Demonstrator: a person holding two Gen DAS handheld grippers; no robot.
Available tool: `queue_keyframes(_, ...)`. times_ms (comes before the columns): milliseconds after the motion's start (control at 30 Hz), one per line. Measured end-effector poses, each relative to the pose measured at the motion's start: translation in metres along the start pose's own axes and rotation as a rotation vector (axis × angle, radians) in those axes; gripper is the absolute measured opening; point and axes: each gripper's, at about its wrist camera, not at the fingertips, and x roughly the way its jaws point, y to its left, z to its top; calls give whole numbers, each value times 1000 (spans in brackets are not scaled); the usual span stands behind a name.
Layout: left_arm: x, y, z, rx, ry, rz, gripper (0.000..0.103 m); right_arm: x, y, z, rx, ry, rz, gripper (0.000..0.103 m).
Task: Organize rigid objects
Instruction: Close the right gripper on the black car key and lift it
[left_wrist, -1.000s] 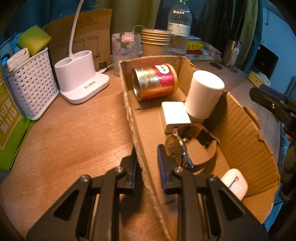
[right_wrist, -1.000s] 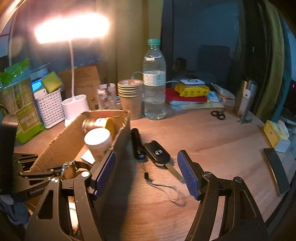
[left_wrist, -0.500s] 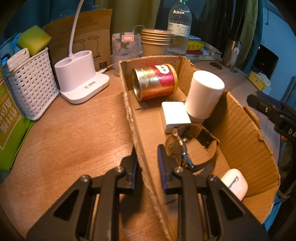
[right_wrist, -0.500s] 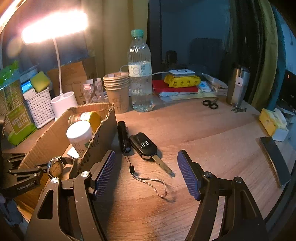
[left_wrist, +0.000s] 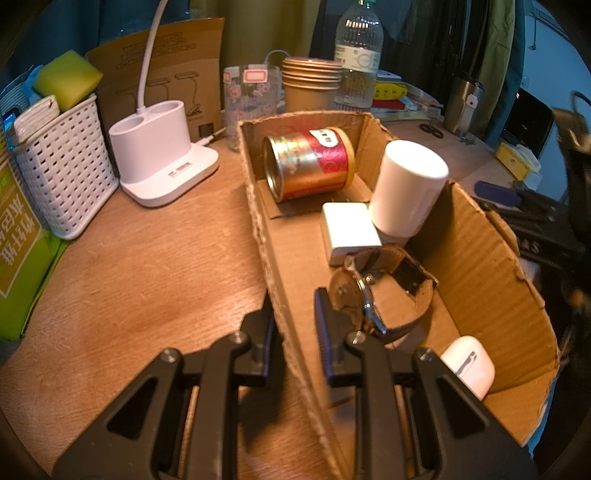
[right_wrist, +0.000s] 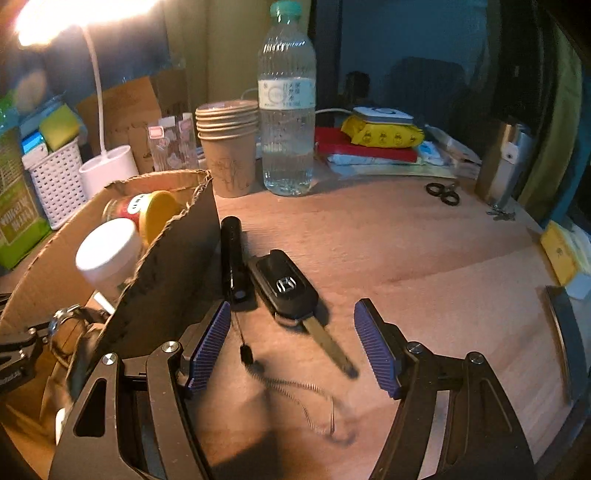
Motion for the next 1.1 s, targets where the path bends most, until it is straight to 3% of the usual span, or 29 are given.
queue_keyframes(267,0,0,0,0,0,0,21,19,1,11,-52,51,-15,71)
queue_keyframes(567,0,0,0,0,0,0,21,39,10,15,-124,97,-43,63)
queue_keyframes(733,0,0,0,0,0,0,21,45,12,15,-127,108,-14,55)
queue_keyframes(800,0,0,0,0,0,0,21,46,13,15,-123,109,-4,46)
queue_keyframes(1100,0,0,0,0,0,1,21,39,11,13,-100,86,-5,40)
